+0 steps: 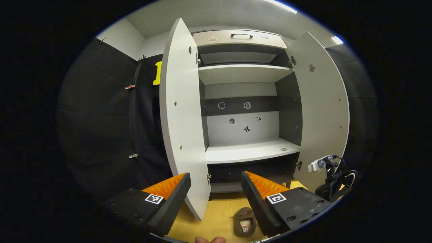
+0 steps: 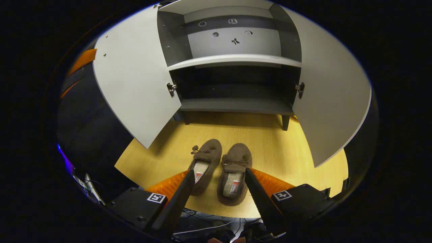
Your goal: Grab one shoe with the right hand and put it into the shoe cabinet, grab the other shoe with the left hand and put it into the shoe cabinet; then close the right door with the right hand and the left door with the left hand.
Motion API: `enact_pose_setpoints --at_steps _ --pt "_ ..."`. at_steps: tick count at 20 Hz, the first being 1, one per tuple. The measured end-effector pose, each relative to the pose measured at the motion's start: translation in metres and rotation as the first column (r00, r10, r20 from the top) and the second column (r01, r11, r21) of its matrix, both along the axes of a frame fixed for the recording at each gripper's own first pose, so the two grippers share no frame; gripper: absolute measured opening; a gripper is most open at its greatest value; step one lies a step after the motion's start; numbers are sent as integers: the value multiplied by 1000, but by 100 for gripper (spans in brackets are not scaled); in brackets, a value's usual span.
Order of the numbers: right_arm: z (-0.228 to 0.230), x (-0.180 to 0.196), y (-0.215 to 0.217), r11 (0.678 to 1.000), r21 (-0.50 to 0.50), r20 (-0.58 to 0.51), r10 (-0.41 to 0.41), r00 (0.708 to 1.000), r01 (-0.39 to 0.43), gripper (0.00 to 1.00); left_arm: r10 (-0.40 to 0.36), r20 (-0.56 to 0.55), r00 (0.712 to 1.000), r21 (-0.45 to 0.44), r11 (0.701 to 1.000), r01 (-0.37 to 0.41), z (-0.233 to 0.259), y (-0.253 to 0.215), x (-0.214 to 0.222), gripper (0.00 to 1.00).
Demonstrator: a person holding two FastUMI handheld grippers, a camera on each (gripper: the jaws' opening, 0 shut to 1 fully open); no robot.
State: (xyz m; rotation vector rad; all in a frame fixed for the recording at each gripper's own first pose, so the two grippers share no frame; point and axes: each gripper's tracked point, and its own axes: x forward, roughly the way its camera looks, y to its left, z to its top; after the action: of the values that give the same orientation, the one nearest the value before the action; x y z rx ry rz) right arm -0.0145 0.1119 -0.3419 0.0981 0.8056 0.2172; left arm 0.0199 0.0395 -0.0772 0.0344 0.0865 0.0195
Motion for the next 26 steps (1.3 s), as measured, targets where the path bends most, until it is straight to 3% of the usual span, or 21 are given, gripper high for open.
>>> enact_pose_setpoints --at_steps 6,14,16,18,21,22,23,24,25,26 --pt "-64 9 7 1000 5 -113 -26 993 27 99 21 -40 999 2 1000 -21 -23 12 -7 95" --pt "-123 41 13 996 -26 -157 -84 984 81 91 44 -54 998 -31 998 -46 -45 22 -17 95" --pt "-136 55 9 993 -48 -141 -117 983 112 79 53 -54 997 -6 999 -54 -49 25 -19 95" --pt "-148 65 7 986 -56 -144 -161 976 154 78 55 -65 996 20 998 -54 -57 24 -20 95" --pt "-157 81 5 975 -50 -121 -220 968 216 43 53 -85 995 42 998 -50 -66 22 -21 95" --pt "-157 85 5 974 -51 -106 -227 968 223 43 52 -91 995 45 998 -48 -69 21 -21 95" --pt "-163 94 0 971 -76 -87 -234 968 228 51 52 -96 994 45 998 -48 -70 20 -21 94" --pt "-159 89 1 971 -74 -80 -233 969 228 43 51 -100 994 43 998 -46 -72 18 -22 94" --pt "-157 88 2 974 -73 -71 -221 973 216 26 51 -101 994 41 998 -47 -73 17 -21 95" --pt "-159 89 3 975 -61 -68 -218 974 214 32 52 -102 993 39 998 -48 -73 17 -21 96"
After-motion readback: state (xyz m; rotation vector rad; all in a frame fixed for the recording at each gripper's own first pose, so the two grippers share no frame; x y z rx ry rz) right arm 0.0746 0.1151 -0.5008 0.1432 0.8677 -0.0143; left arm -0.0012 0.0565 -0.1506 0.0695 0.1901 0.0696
